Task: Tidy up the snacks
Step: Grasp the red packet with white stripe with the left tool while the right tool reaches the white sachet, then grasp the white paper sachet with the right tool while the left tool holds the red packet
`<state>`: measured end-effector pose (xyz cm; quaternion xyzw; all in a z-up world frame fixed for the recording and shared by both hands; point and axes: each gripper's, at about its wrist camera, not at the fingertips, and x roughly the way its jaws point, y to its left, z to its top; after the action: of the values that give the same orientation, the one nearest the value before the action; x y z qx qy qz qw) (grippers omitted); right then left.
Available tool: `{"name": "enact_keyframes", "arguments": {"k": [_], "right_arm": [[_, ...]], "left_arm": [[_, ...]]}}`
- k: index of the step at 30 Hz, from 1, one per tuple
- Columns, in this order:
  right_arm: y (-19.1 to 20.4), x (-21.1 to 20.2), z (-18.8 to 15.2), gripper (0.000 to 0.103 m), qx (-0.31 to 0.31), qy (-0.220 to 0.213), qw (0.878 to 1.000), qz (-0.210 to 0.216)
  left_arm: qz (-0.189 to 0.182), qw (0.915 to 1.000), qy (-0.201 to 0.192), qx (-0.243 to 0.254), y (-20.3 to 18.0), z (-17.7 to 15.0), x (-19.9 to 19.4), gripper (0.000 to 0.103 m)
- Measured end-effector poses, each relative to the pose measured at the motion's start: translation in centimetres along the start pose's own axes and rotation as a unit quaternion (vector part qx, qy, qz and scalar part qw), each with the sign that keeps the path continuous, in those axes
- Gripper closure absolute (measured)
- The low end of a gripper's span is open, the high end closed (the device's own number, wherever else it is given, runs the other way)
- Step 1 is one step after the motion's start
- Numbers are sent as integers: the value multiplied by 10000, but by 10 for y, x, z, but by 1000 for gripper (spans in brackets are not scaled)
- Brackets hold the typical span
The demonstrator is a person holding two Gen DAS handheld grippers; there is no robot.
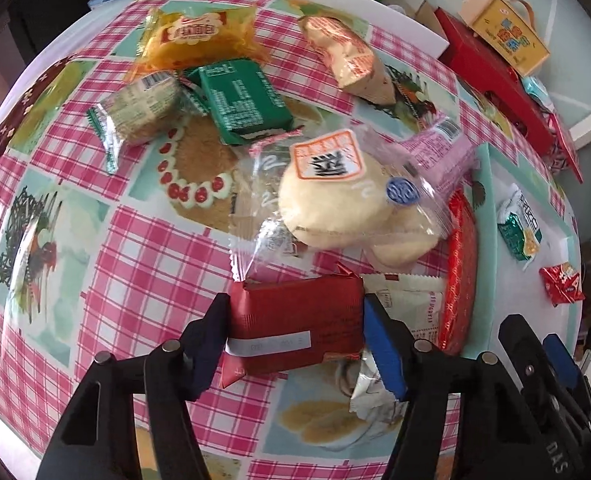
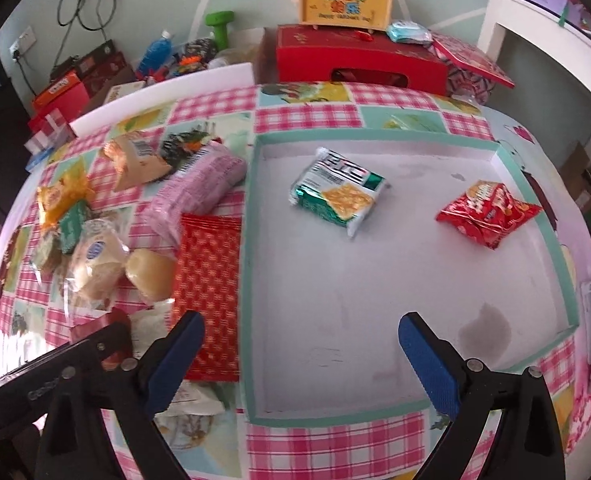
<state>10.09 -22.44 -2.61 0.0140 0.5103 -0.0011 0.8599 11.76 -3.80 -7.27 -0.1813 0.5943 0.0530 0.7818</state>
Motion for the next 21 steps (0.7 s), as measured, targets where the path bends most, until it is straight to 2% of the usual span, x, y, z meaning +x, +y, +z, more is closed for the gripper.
{"name": "enact_keyframes", "arguments": {"k": [3,7,9,15,17,21], "right_arm": [[9,-4,0,5,-120,-113,9996,225],[23,-5,-2,16,-316,-144,9975,609],[33,-4,-4,27,-454,-104,9955,825],[61,-1,-13,47,-879,46,9856,1445],[68,0,-16,47,-983,150,9824,1582],[76,8,-26,47,-1120,472,9820,1444]], "left_arm": [[35,10000,2,-93,9,2,-3,36],[35,9998,-1,-192,24,5,-5,36],[59,9996,-17,-292,33,6,-7,36],[146,9982,-84,-580,58,7,-15,36],[158,9980,-89,-607,62,7,-16,36],[116,9981,-74,-607,68,5,-20,36]]}}
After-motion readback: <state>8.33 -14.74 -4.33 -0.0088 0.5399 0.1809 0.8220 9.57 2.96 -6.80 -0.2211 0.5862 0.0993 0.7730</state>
